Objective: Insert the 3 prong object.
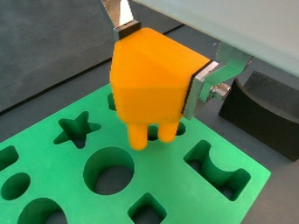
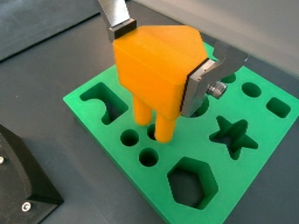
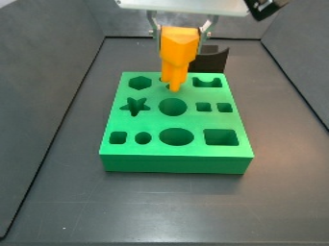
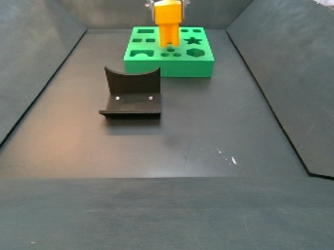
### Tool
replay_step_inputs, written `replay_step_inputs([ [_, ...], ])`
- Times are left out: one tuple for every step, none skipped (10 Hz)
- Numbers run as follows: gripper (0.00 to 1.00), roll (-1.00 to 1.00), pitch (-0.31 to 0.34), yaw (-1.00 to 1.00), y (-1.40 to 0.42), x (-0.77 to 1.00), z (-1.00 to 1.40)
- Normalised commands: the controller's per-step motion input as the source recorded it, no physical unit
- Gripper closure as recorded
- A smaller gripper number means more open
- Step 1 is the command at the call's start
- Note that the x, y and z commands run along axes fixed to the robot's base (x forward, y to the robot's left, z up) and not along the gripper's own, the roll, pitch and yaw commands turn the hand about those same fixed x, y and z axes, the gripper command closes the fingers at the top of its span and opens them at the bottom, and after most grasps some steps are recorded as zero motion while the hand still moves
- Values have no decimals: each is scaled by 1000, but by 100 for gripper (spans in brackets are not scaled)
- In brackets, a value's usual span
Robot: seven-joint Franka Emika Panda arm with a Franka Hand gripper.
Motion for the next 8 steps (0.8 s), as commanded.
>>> replay_step_inputs([
  [100,86,84,0,109,0,-277],
  [100,116,77,0,151,0,-343],
  [100,124,84,0,189,0,-363],
  [100,124,96,0,251,0,-363],
  [100,126,86,0,280,0,-346],
  [100,109,90,0,291,0,-317],
  [100,70,70,0,197,0,-351],
  [100,49,50,3,109,34,-437],
])
